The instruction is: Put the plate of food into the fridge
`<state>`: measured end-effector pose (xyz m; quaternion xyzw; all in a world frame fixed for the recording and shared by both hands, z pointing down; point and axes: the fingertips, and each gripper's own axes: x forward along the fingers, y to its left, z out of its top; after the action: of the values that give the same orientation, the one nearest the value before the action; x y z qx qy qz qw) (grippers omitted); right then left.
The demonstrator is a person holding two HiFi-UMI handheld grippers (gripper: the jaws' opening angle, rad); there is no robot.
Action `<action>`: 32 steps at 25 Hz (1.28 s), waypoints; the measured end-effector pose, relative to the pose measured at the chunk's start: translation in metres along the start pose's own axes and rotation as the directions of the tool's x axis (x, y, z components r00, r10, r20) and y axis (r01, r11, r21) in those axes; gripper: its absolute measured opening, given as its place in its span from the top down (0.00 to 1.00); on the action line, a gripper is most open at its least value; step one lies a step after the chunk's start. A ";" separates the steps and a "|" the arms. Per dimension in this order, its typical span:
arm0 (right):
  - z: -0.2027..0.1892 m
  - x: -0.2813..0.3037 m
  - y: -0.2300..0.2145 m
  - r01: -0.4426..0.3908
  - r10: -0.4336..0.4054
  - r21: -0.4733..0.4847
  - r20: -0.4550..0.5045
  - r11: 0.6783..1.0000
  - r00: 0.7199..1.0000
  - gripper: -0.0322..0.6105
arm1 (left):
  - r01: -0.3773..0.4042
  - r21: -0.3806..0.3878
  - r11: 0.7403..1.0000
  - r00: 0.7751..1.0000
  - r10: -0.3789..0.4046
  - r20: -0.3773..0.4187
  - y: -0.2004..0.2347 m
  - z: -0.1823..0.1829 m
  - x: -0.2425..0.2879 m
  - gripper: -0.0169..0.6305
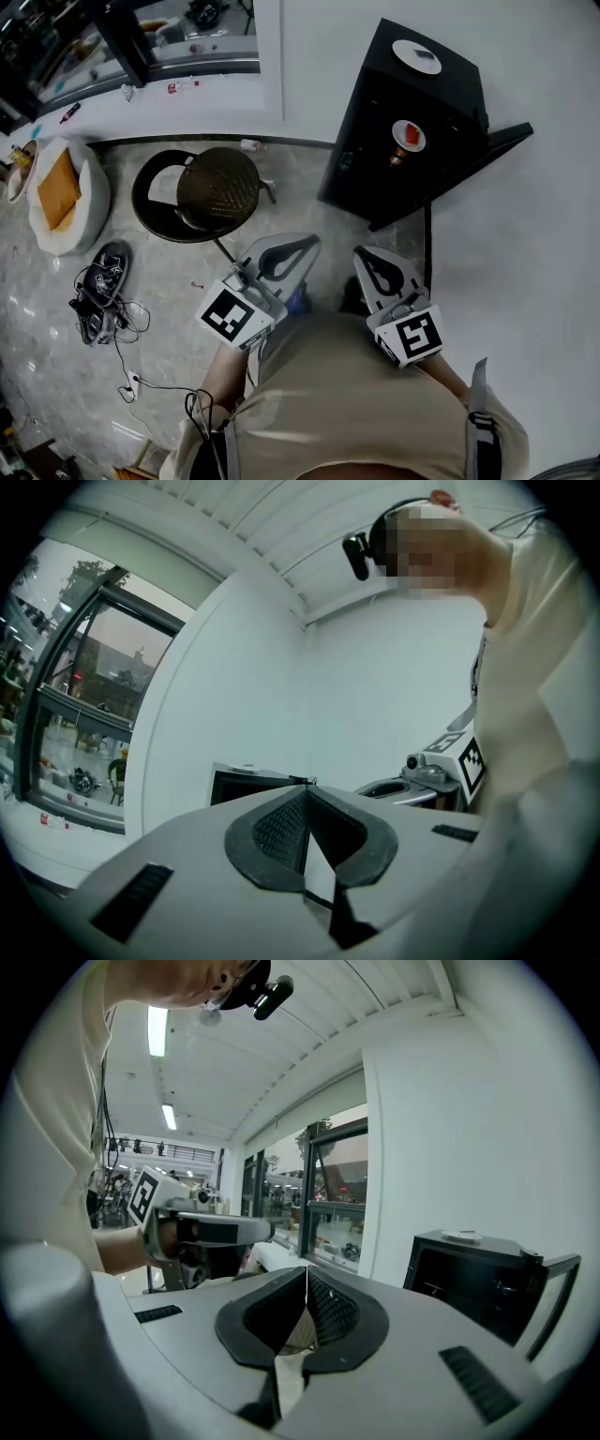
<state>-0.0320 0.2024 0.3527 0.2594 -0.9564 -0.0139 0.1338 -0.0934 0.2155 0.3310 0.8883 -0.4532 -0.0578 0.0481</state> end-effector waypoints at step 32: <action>-0.020 0.000 -0.175 -0.156 0.153 0.048 0.069 0.987 0.986 0.92 | -0.122 0.056 0.991 0.983 0.128 -0.128 0.001 0.002 0.176 0.96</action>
<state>0.0594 0.0513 0.3551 0.1874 -0.9775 0.0135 0.0962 0.0083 0.0725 0.3190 0.8609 -0.5050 0.0149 0.0603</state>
